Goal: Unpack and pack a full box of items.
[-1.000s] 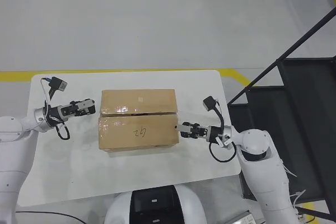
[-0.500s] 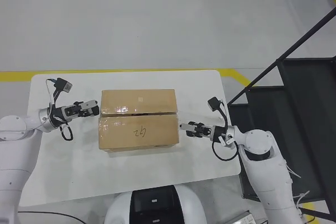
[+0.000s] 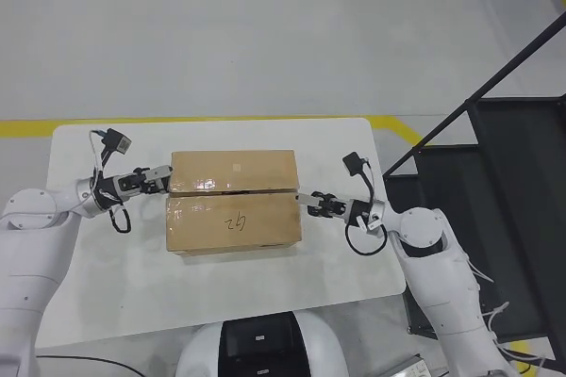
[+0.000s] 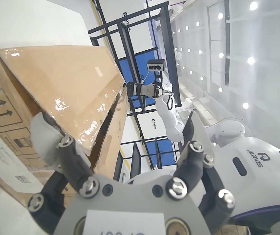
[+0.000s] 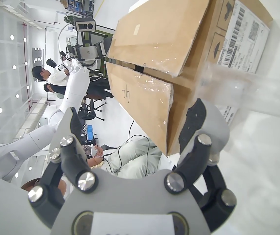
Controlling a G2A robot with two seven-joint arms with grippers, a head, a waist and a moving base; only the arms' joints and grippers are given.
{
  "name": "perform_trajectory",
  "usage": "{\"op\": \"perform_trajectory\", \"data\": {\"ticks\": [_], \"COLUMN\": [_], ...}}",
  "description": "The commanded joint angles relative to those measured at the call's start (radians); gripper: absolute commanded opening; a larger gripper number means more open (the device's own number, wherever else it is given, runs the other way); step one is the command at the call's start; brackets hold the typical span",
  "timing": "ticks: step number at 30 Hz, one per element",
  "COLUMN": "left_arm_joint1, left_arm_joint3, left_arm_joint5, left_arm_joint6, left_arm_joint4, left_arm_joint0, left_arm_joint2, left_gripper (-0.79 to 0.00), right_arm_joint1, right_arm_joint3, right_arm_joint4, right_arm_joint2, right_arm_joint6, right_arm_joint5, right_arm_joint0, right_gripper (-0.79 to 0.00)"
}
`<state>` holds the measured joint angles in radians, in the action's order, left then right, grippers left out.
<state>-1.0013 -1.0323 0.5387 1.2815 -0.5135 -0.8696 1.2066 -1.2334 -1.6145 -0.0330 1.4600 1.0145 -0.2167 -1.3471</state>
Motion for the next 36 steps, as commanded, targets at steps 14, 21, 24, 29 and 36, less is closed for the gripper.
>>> {"op": "perform_trajectory", "data": {"ticks": [14, 21, 24, 29, 36], "left_arm_joint1": [-0.003, -0.005, -0.008, -0.014, -0.03], "left_arm_joint3": [0.004, 0.015, 0.027, 0.045, 0.081], "left_arm_joint5": [-0.007, -0.016, -0.021, -0.052, -0.071], "left_arm_joint6": [0.007, 0.016, 0.02, 0.052, 0.071], "left_arm_joint4": [-0.159, -0.194, -0.22, -0.283, -0.324], "left_arm_joint0": [0.012, 0.023, 0.031, 0.049, 0.088], "left_arm_joint2": [-0.027, -0.038, -0.042, -0.044, -0.059], "left_gripper": [0.0, 0.0, 0.0, 0.0, 0.0], "right_arm_joint1": [0.011, 0.012, 0.013, 0.022, 0.038], "right_arm_joint3": [0.095, 0.128, 0.136, 0.133, 0.069], "right_arm_joint4": [0.089, 0.099, 0.135, 0.228, 0.333], "right_arm_joint2": [-0.037, -0.081, -0.098, -0.087, -0.063], "right_arm_joint6": [0.01, 0.015, 0.041, 0.13, 0.264], "right_arm_joint5": [-0.03, -0.055, -0.069, -0.091, -0.104], "right_arm_joint0": [0.047, 0.08, 0.091, 0.09, 0.051], "right_gripper": [0.0, 0.0, 0.0, 0.0, 0.0]}}
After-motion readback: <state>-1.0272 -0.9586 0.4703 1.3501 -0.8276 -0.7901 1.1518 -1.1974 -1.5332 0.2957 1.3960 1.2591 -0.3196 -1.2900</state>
